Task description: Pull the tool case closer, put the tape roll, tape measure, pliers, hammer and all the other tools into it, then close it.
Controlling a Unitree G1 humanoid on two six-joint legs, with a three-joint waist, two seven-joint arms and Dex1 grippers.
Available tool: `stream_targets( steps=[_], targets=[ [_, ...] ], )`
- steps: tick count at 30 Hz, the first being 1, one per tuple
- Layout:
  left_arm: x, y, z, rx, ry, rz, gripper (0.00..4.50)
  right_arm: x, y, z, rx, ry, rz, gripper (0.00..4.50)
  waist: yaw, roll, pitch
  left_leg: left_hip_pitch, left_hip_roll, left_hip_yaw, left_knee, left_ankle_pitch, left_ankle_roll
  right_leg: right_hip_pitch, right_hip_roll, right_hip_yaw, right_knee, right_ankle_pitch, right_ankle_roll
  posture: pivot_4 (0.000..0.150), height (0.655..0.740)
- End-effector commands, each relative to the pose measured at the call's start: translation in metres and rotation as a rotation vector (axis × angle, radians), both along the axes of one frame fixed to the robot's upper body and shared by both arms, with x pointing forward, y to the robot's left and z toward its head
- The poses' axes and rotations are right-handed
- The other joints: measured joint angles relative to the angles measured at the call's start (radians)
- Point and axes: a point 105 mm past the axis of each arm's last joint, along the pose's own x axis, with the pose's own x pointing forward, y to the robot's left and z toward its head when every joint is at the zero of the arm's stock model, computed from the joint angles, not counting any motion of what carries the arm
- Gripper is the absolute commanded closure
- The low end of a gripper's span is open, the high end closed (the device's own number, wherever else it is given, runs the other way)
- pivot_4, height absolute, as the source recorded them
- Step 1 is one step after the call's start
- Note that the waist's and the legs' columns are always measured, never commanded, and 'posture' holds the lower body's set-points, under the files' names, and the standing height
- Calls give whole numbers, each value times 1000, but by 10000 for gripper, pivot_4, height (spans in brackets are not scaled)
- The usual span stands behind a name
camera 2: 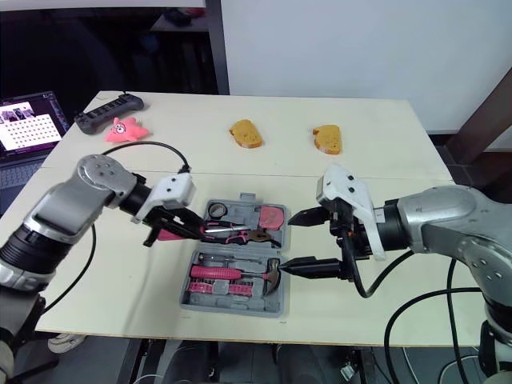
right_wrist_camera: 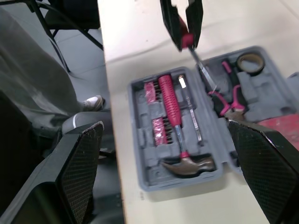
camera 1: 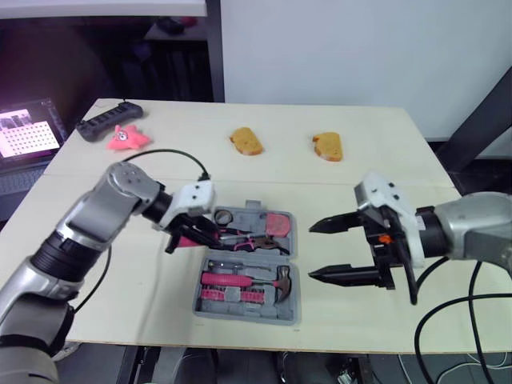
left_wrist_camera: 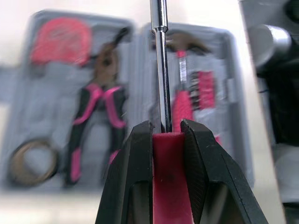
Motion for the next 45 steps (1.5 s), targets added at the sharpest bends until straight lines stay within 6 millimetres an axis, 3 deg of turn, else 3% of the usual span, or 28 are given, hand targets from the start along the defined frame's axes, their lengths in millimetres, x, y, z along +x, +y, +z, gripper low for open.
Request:
stream_targets(
  steps=[1, 6, 12, 18, 28, 33, 45],
  targets=[
    [-23, 2, 0, 104, 99, -27, 41367, -11, 0, -1, -35, 8, 11, 0, -1, 0, 0, 0, 0, 0, 0, 0, 0, 0, 0, 0, 0, 0, 0, 1500, 7080],
    [-44, -1, -13, 288, 330, 23, 41367, -21, -10, -15, -125, 75, -25, 0, 2, 0, 0, 0, 0, -2, 1, 0, 1, 1, 1, 0, 0, -1, 1, 1500, 7080],
    [-52, -27, -32, 364, 369, 26, 41367, -36, -27, -34, -250, 164, -68, 0, 20, 1, 0, 1, -1, -2, 3, -2, 4, 4, 1, 1, -1, -1, 2, 1500, 7080],
    [-54, -45, -41, 363, 347, -20, 41367, -46, -34, -39, -292, 201, -85, 0, 25, 1, 0, 1, 0, -4, 3, -2, 4, 4, 3, 1, -1, -1, 2, 1500, 7080],
    [-38, -55, -56, 402, 226, -68, 41367, -51, -24, -36, -233, 191, -64, 0, 27, 1, 0, 2, -1, -4, 4, -2, 4, 5, 3, 0, -1, -1, 2, 1500, 7080],
    [-43, -55, -68, 420, 220, -82, 41367, -49, -19, -36, -208, 182, -82, 0, 28, 1, 0, 2, -1, -4, 4, -2, 4, 5, 3, 0, -1, -1, 2, 1500, 7080],
    [-48, -70, -73, 395, 237, -30, 41367, -48, -15, -41, -210, 191, -126, 0, 28, 1, 0, 2, -1, -4, 4, -2, 4, 6, 3, 0, -1, -1, 2, 1500, 7080]
  ],
)
